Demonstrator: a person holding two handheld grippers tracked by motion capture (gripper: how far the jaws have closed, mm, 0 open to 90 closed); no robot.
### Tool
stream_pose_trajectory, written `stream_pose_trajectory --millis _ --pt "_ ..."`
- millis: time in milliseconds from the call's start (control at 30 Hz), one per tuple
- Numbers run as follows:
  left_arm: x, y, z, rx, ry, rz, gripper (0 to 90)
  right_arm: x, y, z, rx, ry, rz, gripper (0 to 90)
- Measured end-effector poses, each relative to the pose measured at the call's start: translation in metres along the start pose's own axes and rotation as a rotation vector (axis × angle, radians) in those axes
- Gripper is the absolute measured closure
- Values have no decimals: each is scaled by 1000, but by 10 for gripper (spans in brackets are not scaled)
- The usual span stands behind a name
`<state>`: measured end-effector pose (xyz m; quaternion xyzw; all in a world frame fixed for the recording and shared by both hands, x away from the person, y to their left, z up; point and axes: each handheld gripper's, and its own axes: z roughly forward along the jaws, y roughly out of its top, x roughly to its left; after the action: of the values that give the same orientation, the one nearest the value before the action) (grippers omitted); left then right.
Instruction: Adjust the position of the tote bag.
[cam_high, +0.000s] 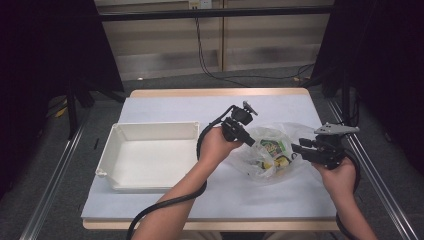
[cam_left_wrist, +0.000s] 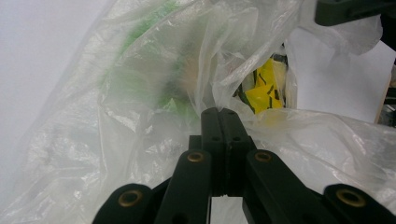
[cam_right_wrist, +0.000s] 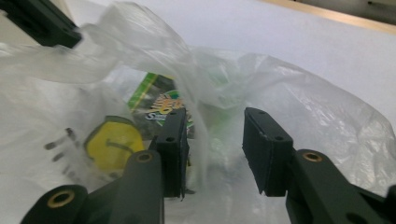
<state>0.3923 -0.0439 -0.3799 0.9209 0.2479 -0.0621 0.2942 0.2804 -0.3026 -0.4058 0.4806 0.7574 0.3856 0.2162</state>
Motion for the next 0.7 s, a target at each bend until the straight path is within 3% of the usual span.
stream_pose_trajectory --millis 233,433,700 --pt "0 0 -1 5 7 -5 900 15 -3 -14 -9 25 -31 570" --pt "2 0 -2 -2 14 -11 900 29 -10 -15 -9 72 -39 596" --pt "0 2 -1 9 11 -9 900 41 -16 13 43 97 -74 589"
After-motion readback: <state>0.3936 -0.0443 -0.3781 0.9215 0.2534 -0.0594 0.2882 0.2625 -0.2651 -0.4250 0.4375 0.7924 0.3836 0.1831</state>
